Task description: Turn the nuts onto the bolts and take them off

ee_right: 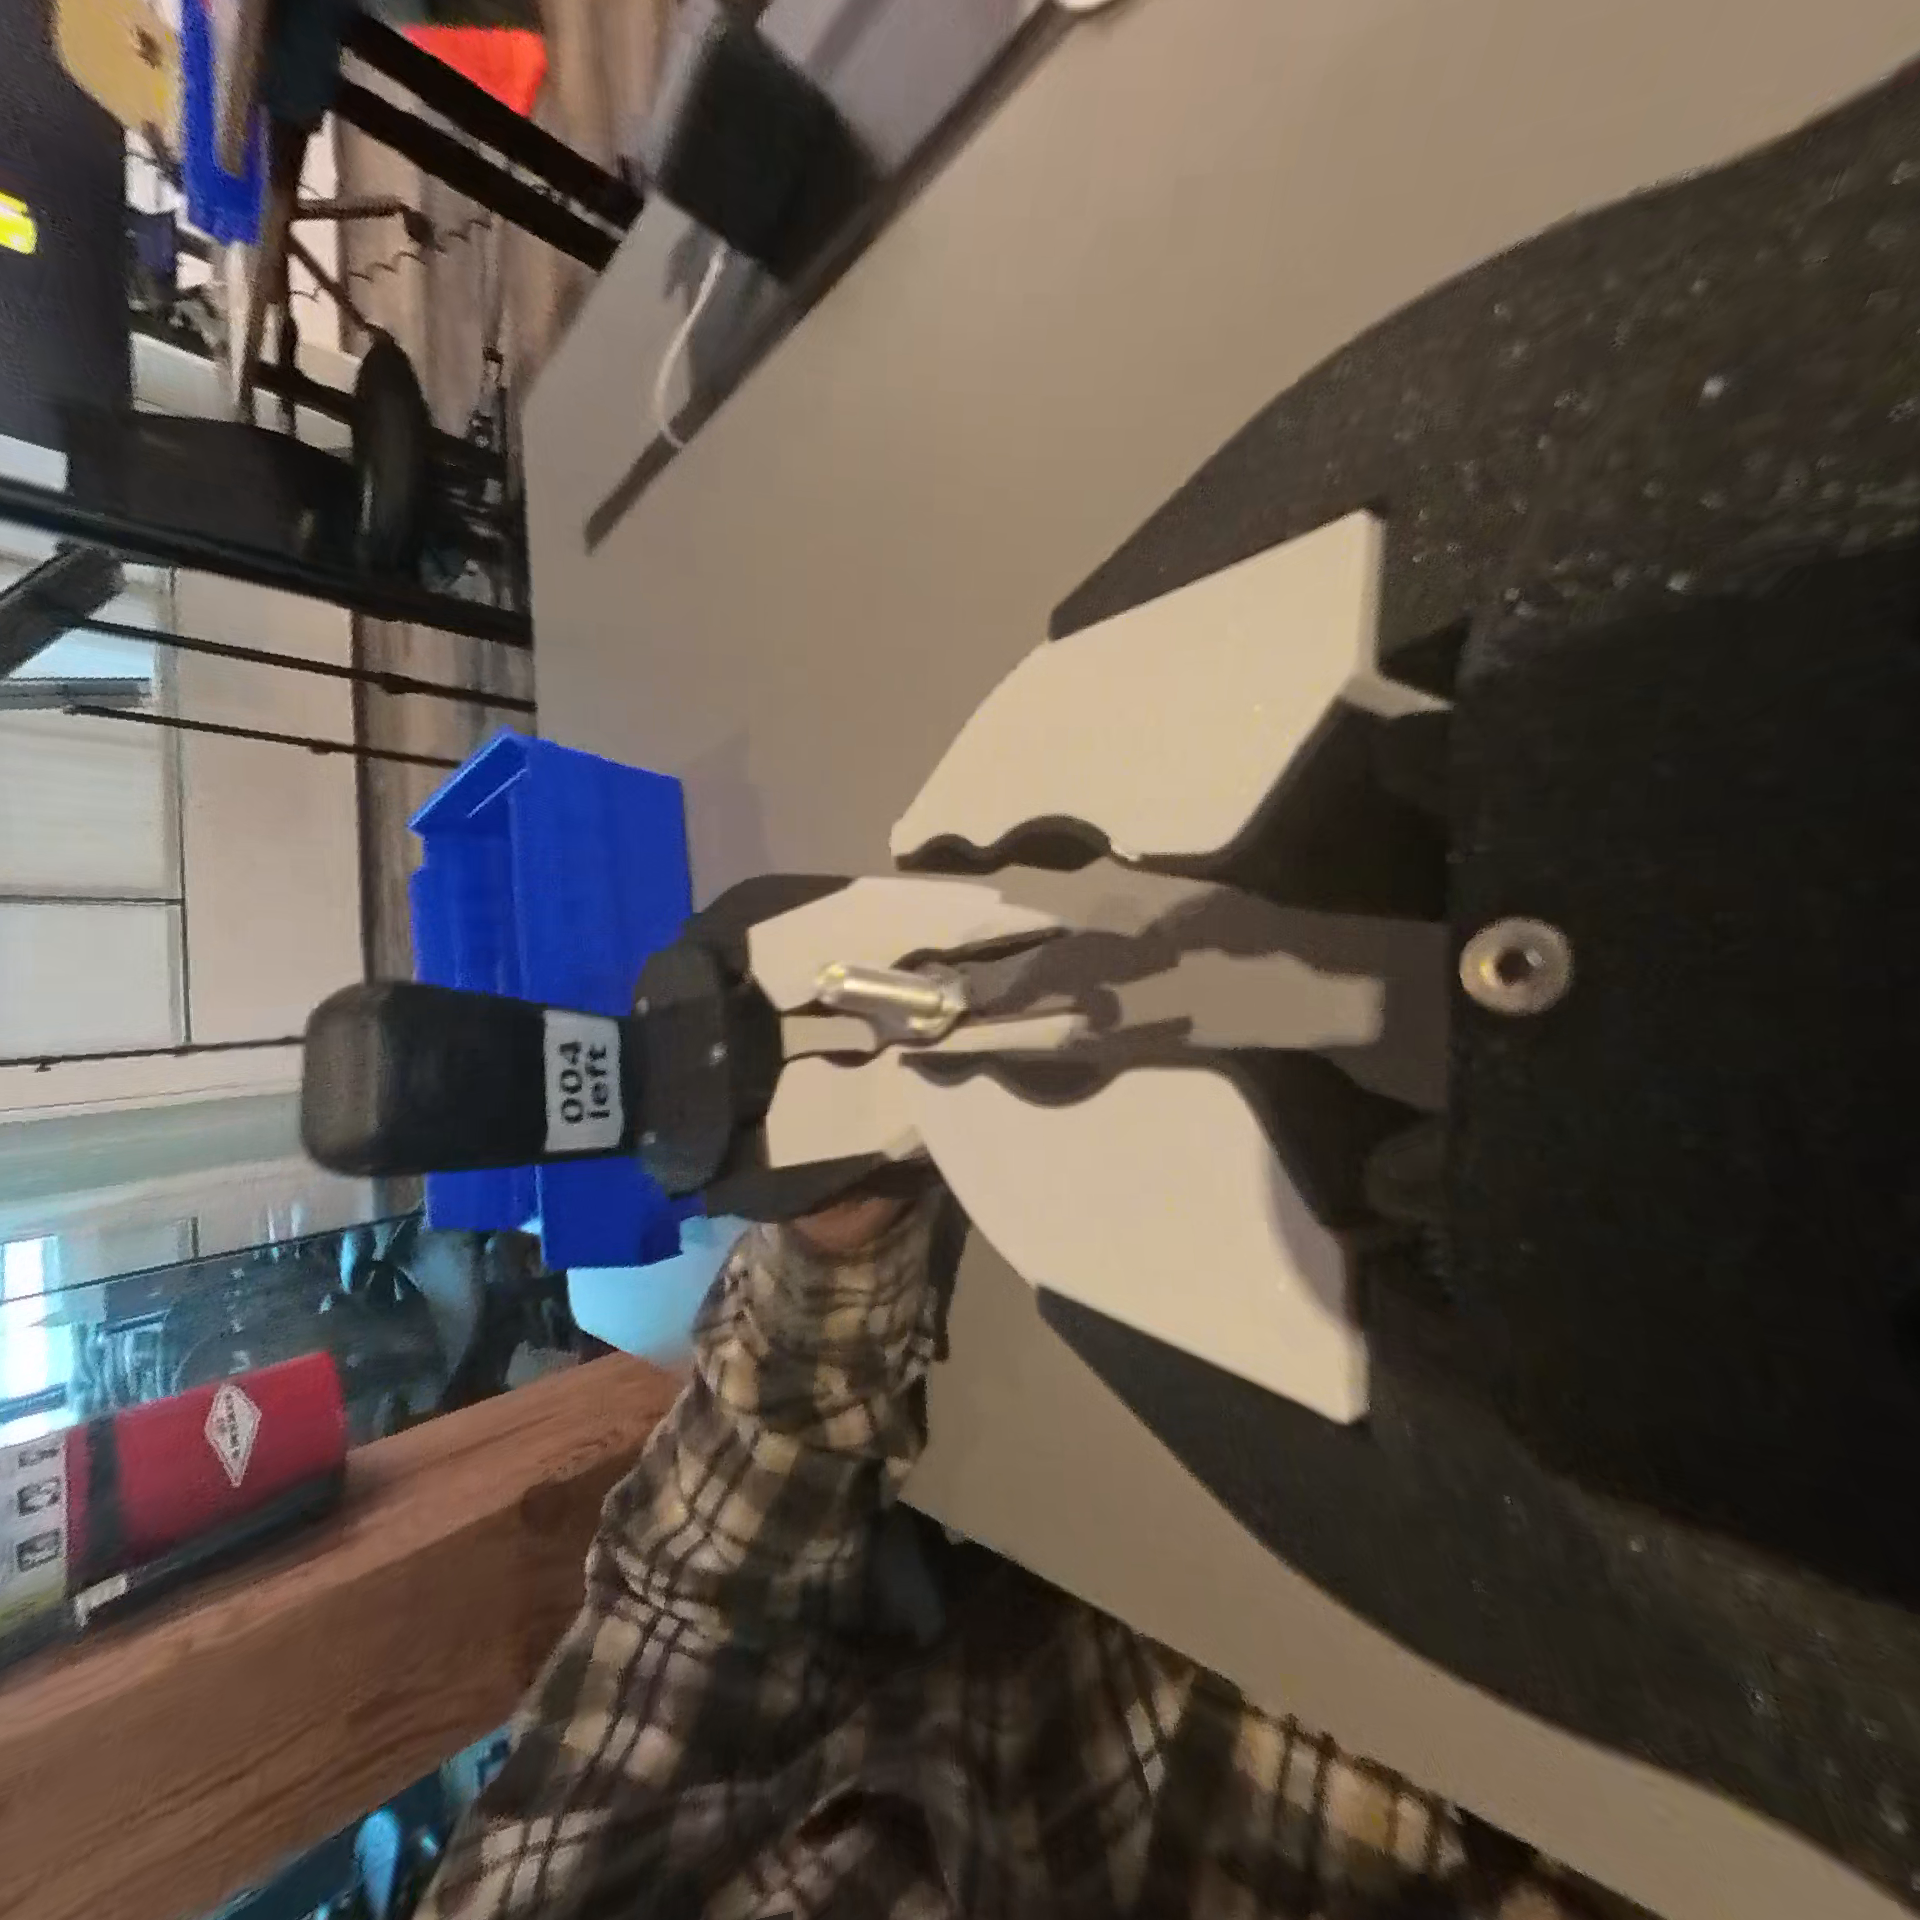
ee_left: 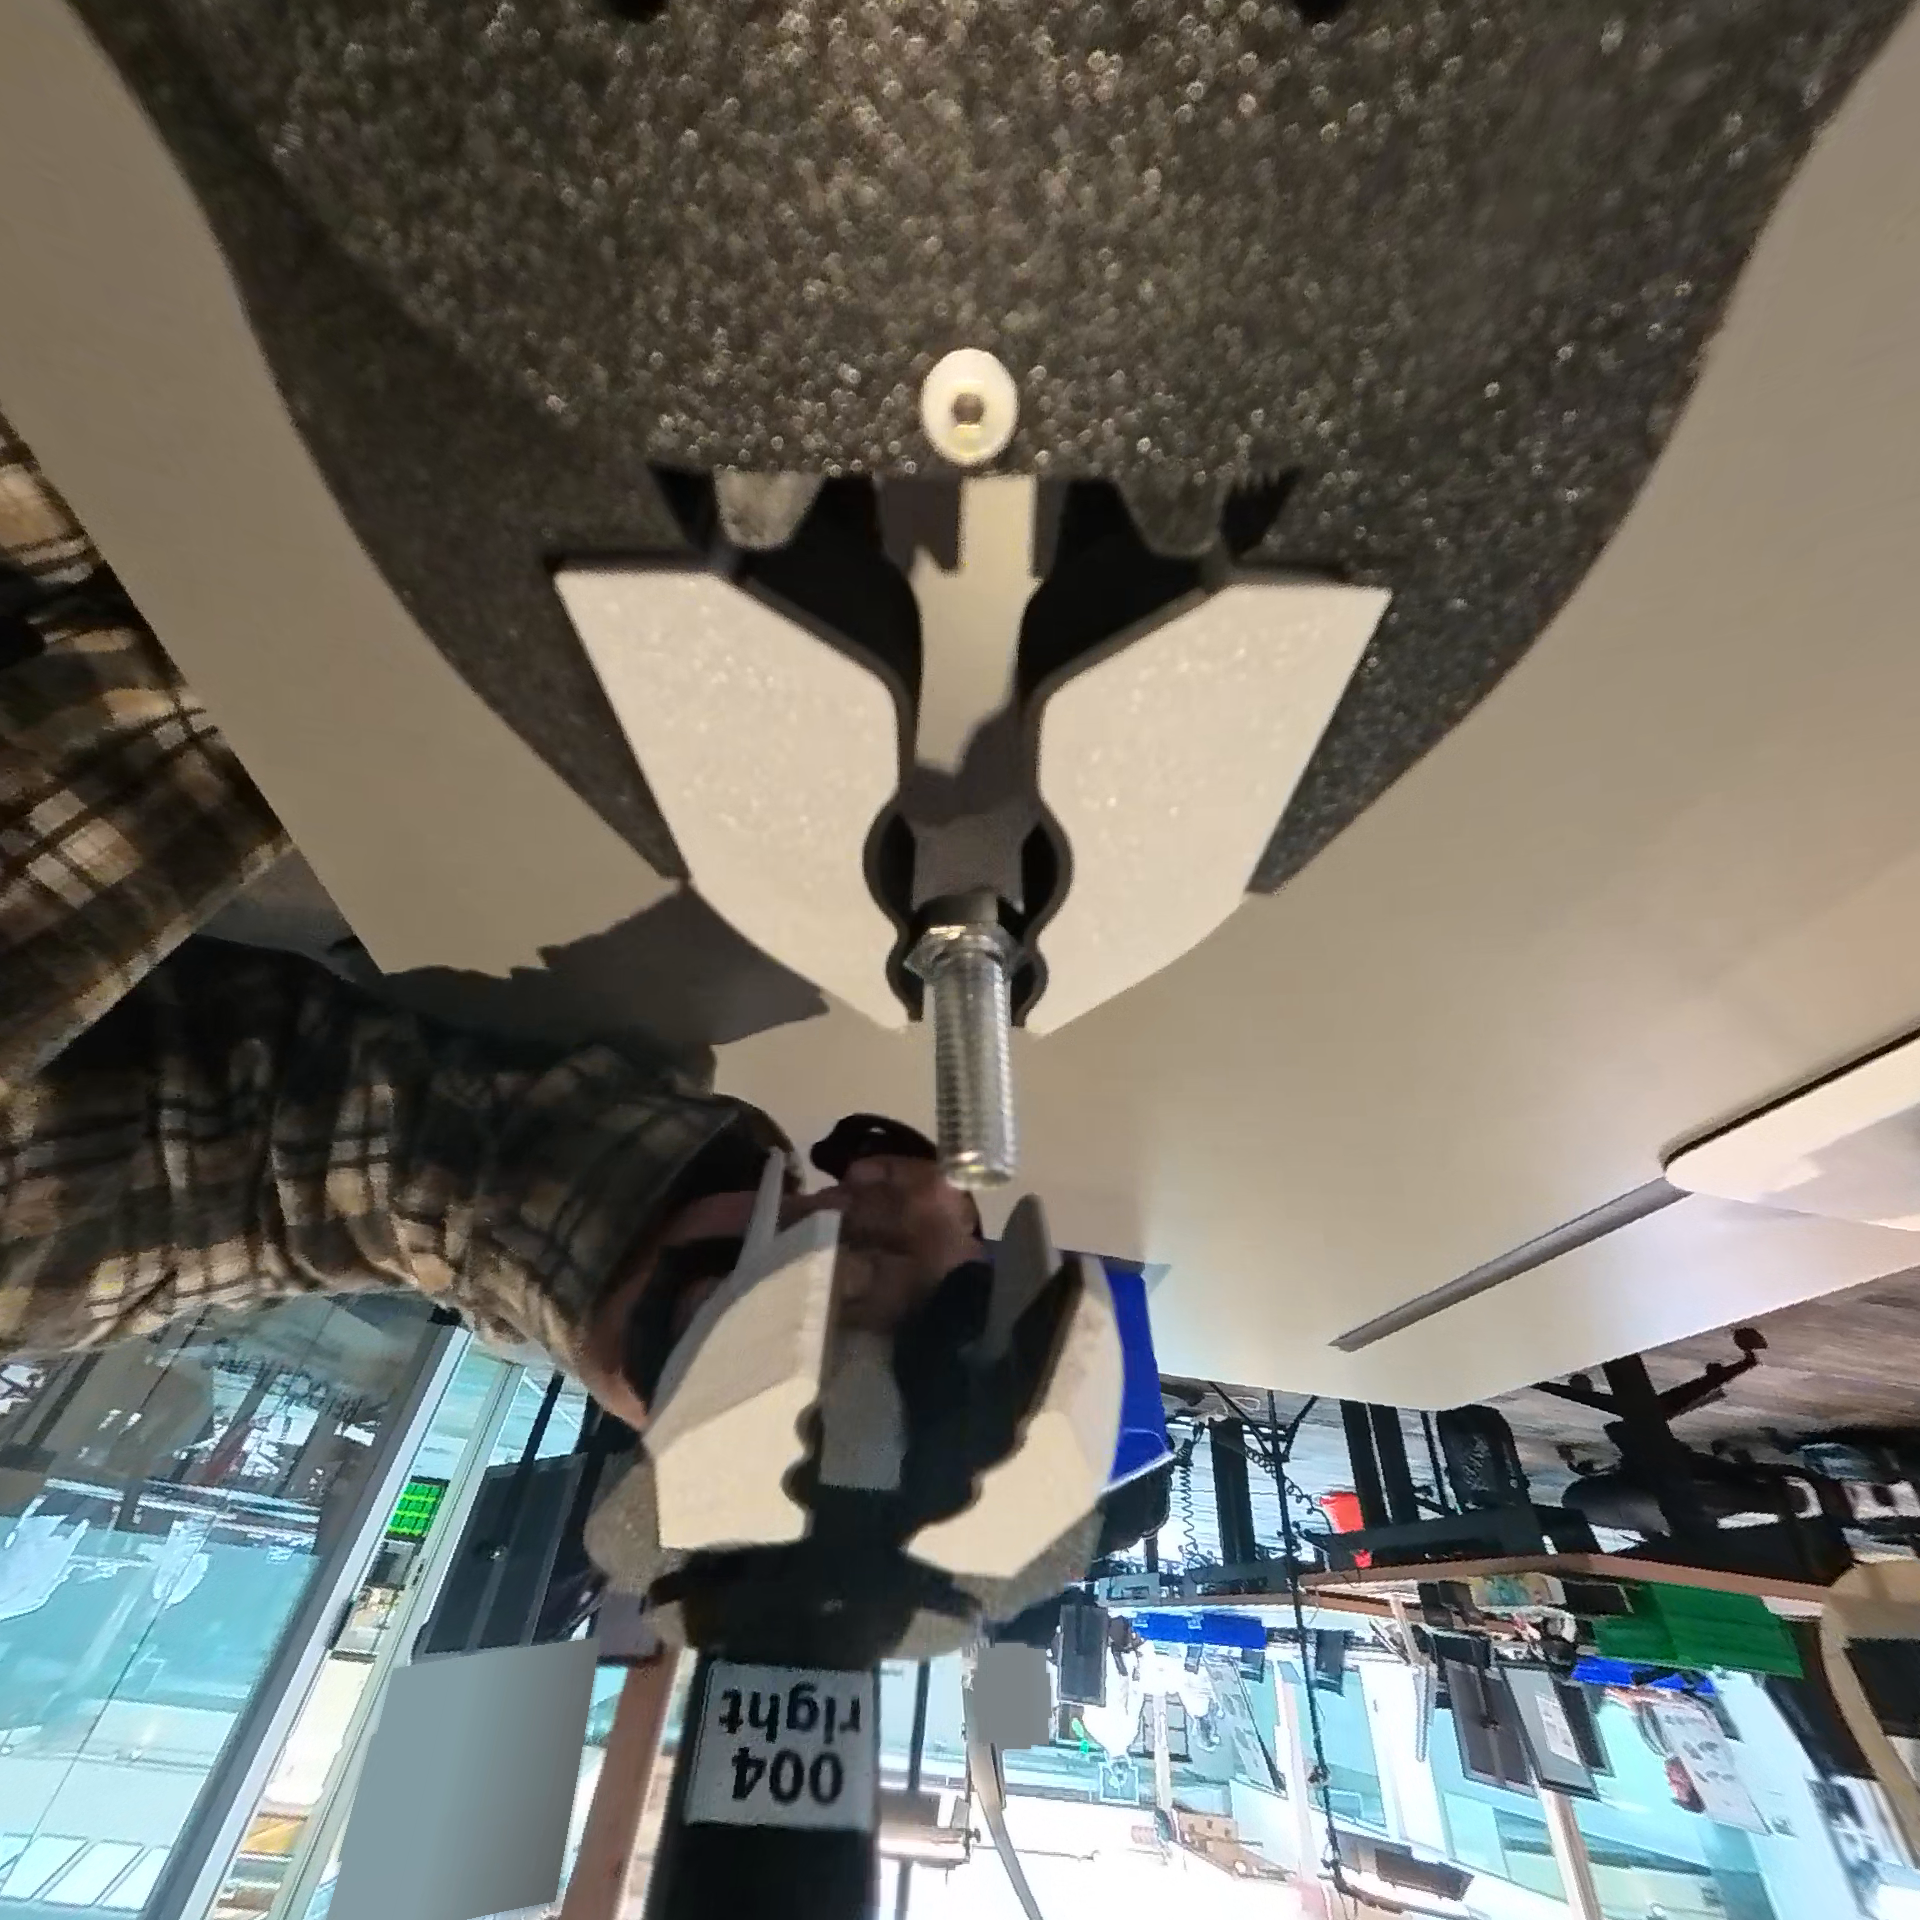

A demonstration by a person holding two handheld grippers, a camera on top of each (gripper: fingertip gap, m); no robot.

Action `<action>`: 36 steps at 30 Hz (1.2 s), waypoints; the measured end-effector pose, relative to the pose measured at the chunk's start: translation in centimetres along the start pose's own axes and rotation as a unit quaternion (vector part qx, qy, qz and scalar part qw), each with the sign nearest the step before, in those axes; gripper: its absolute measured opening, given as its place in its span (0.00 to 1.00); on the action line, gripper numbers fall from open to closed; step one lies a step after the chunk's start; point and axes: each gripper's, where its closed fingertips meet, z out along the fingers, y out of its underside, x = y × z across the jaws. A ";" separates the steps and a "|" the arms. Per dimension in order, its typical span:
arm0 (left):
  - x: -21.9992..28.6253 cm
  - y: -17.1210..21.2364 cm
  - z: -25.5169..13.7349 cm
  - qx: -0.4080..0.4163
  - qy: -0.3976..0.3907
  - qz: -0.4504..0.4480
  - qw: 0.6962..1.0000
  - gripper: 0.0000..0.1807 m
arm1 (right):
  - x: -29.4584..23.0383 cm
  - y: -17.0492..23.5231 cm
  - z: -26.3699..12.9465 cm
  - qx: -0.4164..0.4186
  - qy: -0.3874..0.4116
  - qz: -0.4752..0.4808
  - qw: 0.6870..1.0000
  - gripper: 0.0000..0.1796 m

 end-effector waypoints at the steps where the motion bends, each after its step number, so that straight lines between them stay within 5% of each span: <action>1: 0.1 0.0 0.1 -0.001 0.003 0.000 1.000 0.08 | -0.3 -0.2 0.6 -0.001 -0.005 -0.009 1.000 0.18; 6: 0.6 -0.1 0.2 0.001 0.013 0.002 1.000 0.08 | -0.9 0.2 2.8 -0.022 -0.022 -0.016 0.999 0.15; 8: 0.9 -0.2 0.3 0.002 0.020 0.004 1.000 0.09 | -1.5 0.3 3.1 -0.019 -0.041 -0.016 0.999 0.05; 19: 1.7 -1.6 0.0 0.056 0.059 -0.032 0.996 0.17 | -1.2 -0.5 -0.3 0.043 -0.044 0.029 0.998 0.05; 36: 2.3 -1.4 0.4 0.040 0.051 -0.017 0.998 0.11 | -2.2 0.0 0.8 0.033 -0.066 0.032 0.997 0.05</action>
